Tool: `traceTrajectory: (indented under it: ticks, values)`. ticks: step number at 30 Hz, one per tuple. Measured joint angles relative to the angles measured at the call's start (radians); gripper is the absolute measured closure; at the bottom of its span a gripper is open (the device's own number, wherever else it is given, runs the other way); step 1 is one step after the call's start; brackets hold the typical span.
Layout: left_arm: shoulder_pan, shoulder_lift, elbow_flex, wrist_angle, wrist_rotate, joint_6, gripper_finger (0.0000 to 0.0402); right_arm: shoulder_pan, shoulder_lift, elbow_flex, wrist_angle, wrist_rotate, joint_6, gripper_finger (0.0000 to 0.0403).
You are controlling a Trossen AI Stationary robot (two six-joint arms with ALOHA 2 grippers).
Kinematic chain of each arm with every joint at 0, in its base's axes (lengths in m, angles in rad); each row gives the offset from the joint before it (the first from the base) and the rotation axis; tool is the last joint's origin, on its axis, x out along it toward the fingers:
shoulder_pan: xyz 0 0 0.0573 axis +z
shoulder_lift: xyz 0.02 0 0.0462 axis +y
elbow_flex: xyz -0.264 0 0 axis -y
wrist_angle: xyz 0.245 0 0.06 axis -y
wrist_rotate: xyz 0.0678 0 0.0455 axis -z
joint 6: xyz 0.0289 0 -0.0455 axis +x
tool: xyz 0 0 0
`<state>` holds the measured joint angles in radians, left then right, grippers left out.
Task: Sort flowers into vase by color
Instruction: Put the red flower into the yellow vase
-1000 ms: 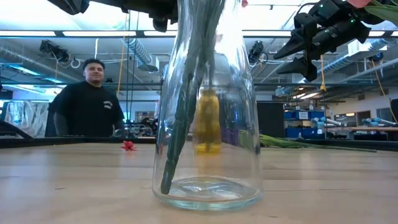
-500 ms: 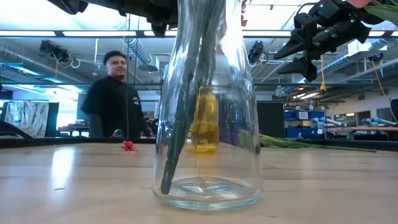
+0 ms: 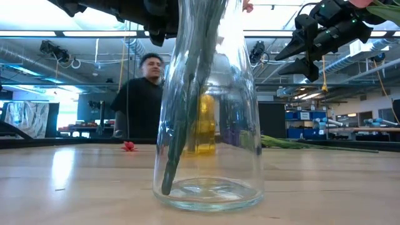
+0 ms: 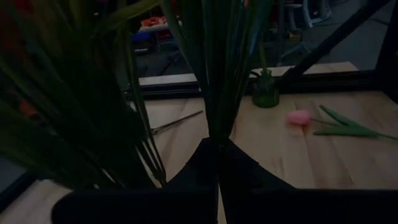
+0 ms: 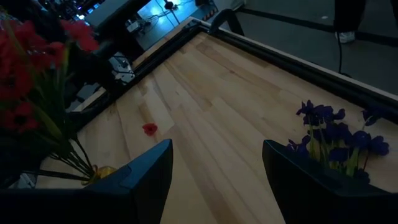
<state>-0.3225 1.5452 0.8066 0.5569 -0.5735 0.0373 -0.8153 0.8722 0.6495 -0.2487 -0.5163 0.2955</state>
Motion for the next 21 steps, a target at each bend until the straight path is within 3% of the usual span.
traceTrajectory:
  ticks: [15, 21]
  values:
    - [-0.001, 0.0, 0.0, 0.024, 0.001, -0.081, 0.0365, 0.0, 0.0, 0.0, 0.0, 0.0, 0.0, 0.0147]
    - [-0.001, 0.0, 0.0, 0.023, 0.001, -0.126, 0.0336, 0.0, 0.0, 0.0, 0.0, 0.0, 0.0, 0.0147]
